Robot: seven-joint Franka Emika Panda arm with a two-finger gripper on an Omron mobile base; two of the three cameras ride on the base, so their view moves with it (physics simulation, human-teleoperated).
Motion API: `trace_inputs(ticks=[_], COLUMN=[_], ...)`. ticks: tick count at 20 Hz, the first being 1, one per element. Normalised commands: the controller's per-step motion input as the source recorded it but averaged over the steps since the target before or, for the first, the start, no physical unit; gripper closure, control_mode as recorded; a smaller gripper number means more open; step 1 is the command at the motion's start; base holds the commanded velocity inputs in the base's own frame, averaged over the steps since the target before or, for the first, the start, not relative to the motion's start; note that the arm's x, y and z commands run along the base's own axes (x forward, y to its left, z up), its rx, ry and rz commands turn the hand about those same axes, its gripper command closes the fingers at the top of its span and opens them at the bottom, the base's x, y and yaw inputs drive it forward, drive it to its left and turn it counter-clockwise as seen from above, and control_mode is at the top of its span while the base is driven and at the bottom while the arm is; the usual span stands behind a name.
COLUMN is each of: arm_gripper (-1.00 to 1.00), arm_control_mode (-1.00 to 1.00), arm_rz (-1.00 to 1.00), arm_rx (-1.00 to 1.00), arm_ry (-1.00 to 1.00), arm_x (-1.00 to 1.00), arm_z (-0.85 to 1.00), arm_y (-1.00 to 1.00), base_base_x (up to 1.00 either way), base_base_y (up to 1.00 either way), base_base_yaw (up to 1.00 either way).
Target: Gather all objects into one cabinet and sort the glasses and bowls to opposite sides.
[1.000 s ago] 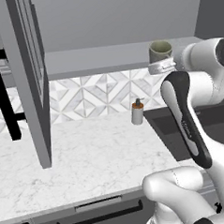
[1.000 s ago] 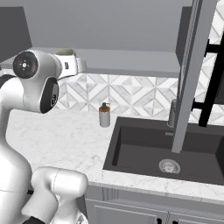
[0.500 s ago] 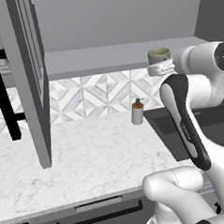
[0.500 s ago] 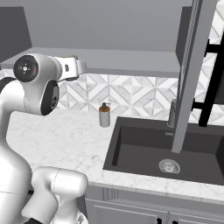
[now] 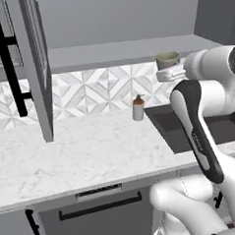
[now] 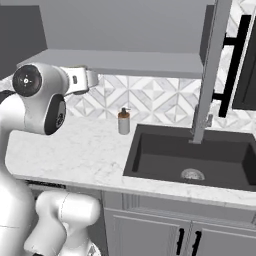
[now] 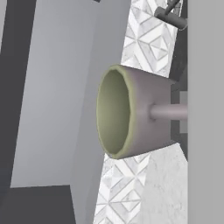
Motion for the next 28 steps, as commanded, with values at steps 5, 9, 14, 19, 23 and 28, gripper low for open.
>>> trace_inputs(ticks=[5, 9, 14, 19, 23, 28], arm_gripper=[1.00, 1.00, 1.00, 1.00, 1.00, 1.00], arm_control_mode=[1.00, 1.00, 1.00, 1.00, 1.00, 1.00], arm_rz=[0.00, 0.00, 0.00, 0.00, 0.00, 0.00], arm_rx=[0.00, 0.00, 0.00, 0.00, 0.00, 0.00], arm_ry=[0.00, 0.00, 0.00, 0.00, 0.00, 0.00], arm_x=[0.00, 0.00, 0.00, 0.00, 0.00, 0.00], arm_z=[0.00, 0.00, 0.00, 0.00, 0.00, 0.00], arm_y=[0.00, 0.00, 0.00, 0.00, 0.00, 0.00], base_base_x=[-1.00, -1.00, -1.00, -0.87, -0.71, -0.61], base_base_y=[-0.30, -0.62, -0.79, -0.52, -0.38, -0.26], base_base_yaw=[0.00, -0.01, -0.36, -0.60, -0.67, -0.73])
